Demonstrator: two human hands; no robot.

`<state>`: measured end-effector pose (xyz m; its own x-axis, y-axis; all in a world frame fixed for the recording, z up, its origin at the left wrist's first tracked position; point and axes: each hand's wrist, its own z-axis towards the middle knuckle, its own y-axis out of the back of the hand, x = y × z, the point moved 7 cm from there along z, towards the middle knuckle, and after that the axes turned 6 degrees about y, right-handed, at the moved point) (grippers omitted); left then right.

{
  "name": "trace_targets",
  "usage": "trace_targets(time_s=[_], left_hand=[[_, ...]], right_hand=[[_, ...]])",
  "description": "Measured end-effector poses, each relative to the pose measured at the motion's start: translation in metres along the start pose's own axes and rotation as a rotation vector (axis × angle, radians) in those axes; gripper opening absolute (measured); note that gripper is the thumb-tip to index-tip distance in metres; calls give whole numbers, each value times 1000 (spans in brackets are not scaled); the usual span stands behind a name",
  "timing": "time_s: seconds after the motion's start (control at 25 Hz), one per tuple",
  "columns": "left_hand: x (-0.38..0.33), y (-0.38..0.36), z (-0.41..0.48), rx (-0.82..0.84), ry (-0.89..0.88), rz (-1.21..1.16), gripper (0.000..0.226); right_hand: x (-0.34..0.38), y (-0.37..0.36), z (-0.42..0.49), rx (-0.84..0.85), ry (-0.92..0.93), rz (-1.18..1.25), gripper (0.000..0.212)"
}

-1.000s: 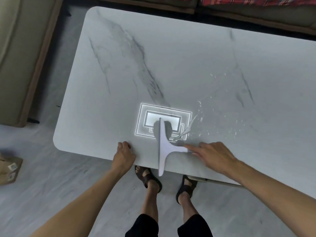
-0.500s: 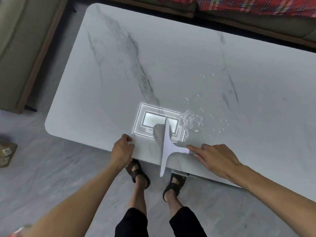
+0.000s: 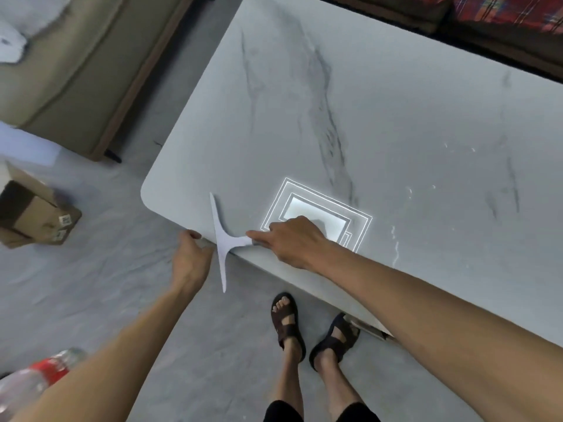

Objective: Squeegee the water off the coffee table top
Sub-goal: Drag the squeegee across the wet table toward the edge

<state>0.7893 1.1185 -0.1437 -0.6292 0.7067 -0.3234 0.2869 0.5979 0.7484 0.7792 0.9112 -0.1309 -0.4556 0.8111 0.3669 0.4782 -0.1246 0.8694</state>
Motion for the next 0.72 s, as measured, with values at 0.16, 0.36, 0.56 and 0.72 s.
trace_targets(time_s=[0.16,0.36,0.56,0.72], left_hand=[[-15,-10,14,158,-51,77,23],[-43,-57,2,332,-186,205,25],[-55,-107,-14,514,-257,457,22],[-67,-95,-17,309,-243,366,17]], right_hand=[[-25,4,1,-49,-101,51,27],[-89,-3,-122,-88,-391,78,37],[-115,-13,-261,-35,-633,7,40],[-96,-3,-265,-1,-638,15,39]])
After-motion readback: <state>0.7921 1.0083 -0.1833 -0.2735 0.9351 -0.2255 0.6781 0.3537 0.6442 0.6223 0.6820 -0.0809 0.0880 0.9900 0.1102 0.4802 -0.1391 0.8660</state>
